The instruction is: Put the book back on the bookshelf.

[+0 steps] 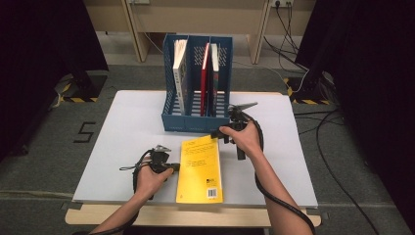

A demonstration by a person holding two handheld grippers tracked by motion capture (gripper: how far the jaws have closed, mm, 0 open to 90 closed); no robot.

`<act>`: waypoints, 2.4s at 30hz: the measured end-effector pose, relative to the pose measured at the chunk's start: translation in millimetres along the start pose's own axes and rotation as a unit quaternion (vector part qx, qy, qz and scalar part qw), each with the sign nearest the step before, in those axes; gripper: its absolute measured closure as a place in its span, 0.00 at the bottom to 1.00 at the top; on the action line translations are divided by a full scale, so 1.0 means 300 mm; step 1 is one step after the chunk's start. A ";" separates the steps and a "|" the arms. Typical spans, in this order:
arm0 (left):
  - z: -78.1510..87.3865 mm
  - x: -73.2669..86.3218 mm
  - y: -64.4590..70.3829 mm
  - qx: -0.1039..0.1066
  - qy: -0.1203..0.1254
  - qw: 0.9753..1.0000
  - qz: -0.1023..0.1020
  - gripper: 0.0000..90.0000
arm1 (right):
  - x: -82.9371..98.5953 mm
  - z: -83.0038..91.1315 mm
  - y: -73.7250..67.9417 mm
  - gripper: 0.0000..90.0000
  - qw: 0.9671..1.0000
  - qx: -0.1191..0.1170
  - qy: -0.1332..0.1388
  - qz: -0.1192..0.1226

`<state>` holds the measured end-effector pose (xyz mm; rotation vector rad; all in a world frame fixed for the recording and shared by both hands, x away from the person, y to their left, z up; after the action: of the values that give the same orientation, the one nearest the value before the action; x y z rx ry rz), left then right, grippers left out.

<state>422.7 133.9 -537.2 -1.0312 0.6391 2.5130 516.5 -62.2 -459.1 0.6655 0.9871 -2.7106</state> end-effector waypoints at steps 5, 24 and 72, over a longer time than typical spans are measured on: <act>-0.001 0.000 -0.002 0.000 0.002 1.000 0.003 0.99 | 0.030 -0.026 -0.027 0.72 0.999 -0.039 -0.032 -0.014; -0.001 0.002 0.001 -0.002 0.008 1.000 -0.001 0.98 | 0.049 -0.058 -0.025 0.71 0.999 -0.008 -0.044 0.017; 0.044 -0.009 -0.089 -0.033 0.117 0.992 0.017 0.54 | 0.010 0.054 -0.057 0.84 1.000 -0.016 0.022 0.002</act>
<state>429.6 163.0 -534.2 -1.3642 0.6481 2.4776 502.9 -59.6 -439.8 0.7240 1.0355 -2.6829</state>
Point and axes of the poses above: each handheld gripper's, and its own axes: z roughly backward along the jaws, x roughly out of its underside, y roughly to its right, the point moved 7 cm from there along -z, roughly forward along the jaws, and after that the axes turned 8 degrees about y, right-handed, at the moved point
